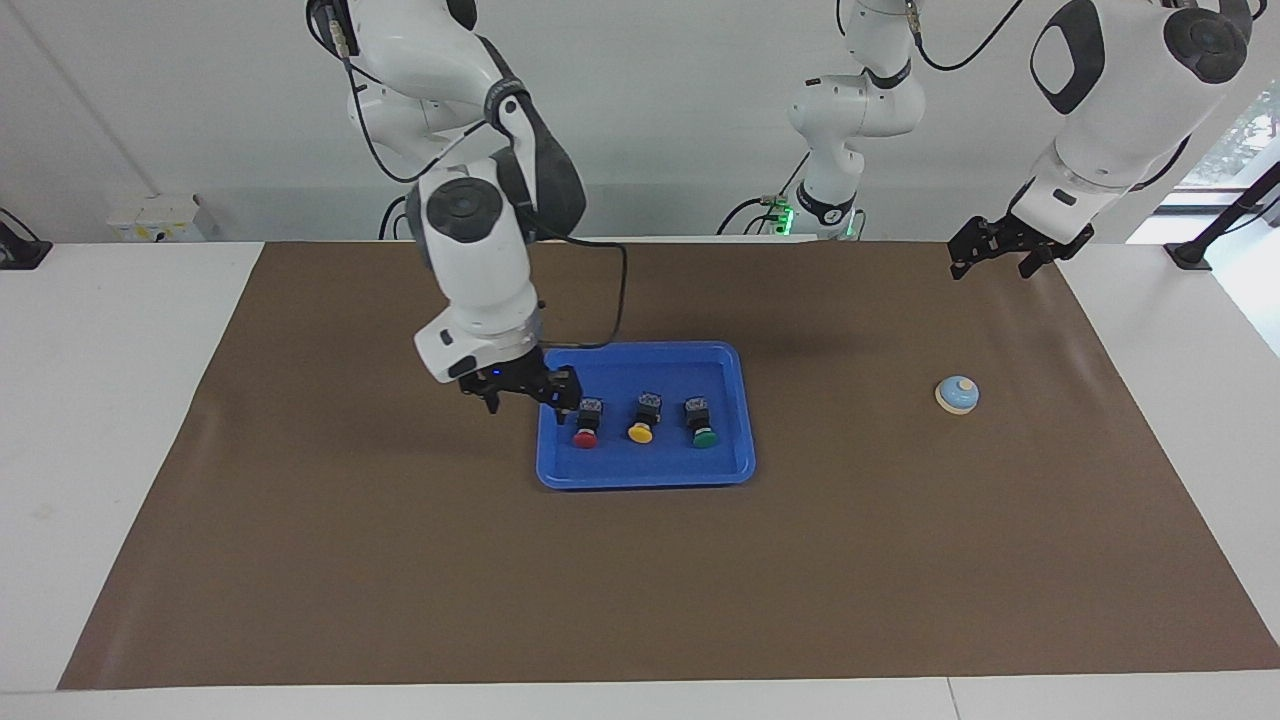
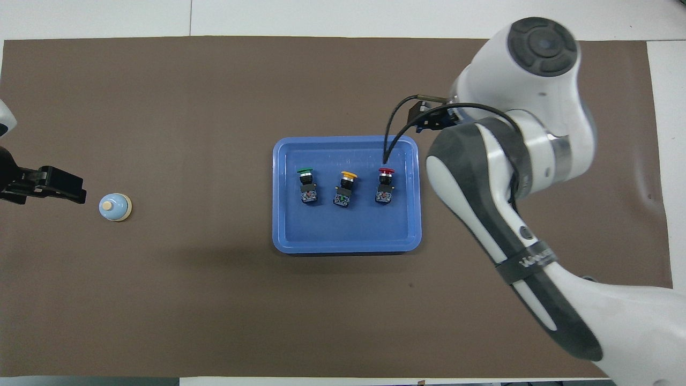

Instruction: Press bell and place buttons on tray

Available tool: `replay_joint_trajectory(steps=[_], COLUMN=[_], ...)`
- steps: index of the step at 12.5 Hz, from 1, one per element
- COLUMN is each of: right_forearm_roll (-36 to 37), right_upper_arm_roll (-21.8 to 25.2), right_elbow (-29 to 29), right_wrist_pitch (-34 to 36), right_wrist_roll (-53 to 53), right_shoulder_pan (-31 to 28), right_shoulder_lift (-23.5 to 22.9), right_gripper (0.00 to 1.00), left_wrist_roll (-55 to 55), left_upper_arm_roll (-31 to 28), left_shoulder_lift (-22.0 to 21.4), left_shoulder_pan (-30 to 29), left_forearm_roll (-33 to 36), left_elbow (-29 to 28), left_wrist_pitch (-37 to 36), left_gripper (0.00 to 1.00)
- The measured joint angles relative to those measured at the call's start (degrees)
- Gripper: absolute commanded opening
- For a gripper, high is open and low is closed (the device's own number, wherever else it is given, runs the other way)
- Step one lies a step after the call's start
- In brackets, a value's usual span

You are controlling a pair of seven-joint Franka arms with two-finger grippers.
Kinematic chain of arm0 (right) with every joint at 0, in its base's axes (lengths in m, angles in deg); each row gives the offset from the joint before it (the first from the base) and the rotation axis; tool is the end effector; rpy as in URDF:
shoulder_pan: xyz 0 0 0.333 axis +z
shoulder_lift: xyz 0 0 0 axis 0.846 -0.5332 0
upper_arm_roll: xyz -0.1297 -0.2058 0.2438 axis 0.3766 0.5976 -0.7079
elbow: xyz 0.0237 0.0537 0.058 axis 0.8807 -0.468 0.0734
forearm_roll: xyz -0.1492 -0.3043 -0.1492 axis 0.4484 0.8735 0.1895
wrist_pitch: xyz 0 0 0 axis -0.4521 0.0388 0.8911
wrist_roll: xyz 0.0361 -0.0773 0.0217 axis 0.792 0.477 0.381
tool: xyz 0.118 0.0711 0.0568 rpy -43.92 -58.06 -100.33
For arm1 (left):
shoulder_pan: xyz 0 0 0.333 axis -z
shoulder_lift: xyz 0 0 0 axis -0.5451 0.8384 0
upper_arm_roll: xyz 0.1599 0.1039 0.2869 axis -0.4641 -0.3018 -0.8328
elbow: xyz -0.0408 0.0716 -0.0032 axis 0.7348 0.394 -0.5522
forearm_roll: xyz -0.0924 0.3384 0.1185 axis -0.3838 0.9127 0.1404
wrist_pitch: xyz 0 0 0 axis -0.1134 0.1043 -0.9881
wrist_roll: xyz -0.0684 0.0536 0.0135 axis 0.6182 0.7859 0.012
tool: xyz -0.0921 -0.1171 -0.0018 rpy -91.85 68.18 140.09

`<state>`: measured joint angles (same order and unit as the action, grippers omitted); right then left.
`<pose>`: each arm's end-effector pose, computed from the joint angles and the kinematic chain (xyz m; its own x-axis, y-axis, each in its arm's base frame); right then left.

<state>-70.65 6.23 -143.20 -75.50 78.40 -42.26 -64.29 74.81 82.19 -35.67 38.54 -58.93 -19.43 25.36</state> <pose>0.6299 0.1746 0.4615 0.9768 -0.2135 0.0156 -0.2130 -0.9766 -0.0288 0.5018 -0.0124 0.5706 0.9868 -0.0680 -0.1472 -0.0697 -0.9975 -0.0066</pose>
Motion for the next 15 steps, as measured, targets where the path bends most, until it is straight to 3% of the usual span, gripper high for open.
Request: replay_joint_trajectory(steps=[8,12,15], right_forearm_roll=[0.0,0.0,0.0], right_upper_arm_roll=[-0.1,-0.4,-0.4], right_elbow=[-0.5,-5.2,-6.9], right_wrist_pitch=[14.8,20.5,20.4], right_wrist_roll=[-22.1,-22.6,-22.6], right_shoulder_pan=[-15.1,-15.9,-16.3], right_shoulder_lift=[8.4,17.5,18.9], right_gripper=[1.00,1.00,1.00], left_wrist_roll=[0.0,0.0,0.0], left_upper_arm_roll=[0.0,0.0,0.0], left_shoulder_lift=[0.0,0.0,0.0], left_shoulder_pan=[0.0,0.0,0.0], left_forearm_roll=[0.0,0.0,0.0], left_elbow=[0.0,0.0,0.0], left_wrist_pitch=[0.0,0.0,0.2], left_gripper=[1.00,1.00,1.00])
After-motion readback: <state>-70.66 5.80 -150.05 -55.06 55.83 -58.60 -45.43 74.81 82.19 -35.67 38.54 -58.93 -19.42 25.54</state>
